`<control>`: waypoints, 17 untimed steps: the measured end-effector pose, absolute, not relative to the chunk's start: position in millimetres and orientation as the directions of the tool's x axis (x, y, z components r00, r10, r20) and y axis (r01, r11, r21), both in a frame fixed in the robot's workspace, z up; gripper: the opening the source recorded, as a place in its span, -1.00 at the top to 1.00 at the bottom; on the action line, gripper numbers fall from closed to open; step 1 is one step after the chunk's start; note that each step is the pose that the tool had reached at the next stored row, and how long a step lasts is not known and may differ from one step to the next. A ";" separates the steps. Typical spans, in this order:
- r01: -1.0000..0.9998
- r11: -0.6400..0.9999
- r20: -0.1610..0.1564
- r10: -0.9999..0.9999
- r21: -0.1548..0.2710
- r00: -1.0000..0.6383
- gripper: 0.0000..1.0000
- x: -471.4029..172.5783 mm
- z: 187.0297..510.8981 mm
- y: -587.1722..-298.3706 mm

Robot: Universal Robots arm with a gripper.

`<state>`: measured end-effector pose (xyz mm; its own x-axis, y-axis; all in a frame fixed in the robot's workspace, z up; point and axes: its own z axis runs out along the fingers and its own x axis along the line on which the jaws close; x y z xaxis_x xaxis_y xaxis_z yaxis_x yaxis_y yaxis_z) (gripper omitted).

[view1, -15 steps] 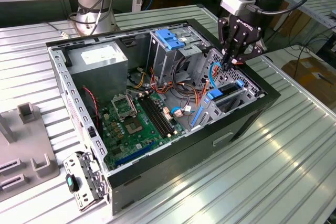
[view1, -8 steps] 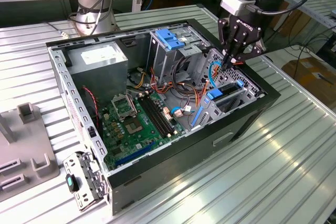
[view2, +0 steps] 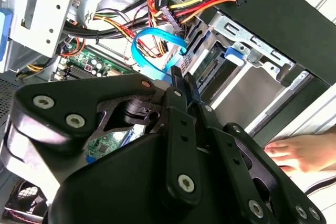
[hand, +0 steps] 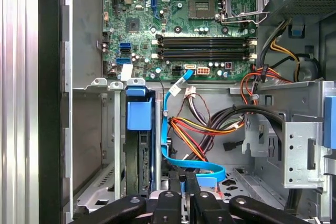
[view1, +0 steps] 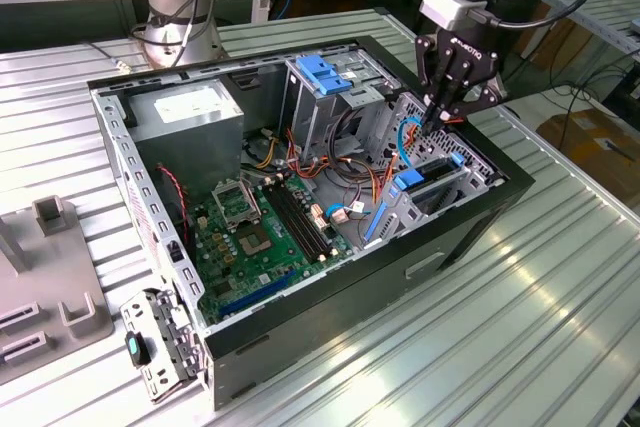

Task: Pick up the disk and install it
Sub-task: 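Insert the first disk wire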

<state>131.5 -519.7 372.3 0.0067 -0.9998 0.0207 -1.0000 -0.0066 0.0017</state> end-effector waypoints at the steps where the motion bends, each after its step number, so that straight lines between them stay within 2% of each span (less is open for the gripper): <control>1: -1.000 -0.007 0.021 -1.000 0.000 0.007 0.68 131.2 372.2 -521.6; 17: -0.999 -0.043 0.018 -0.999 -0.034 0.042 0.68 119.2 359.0 -543.3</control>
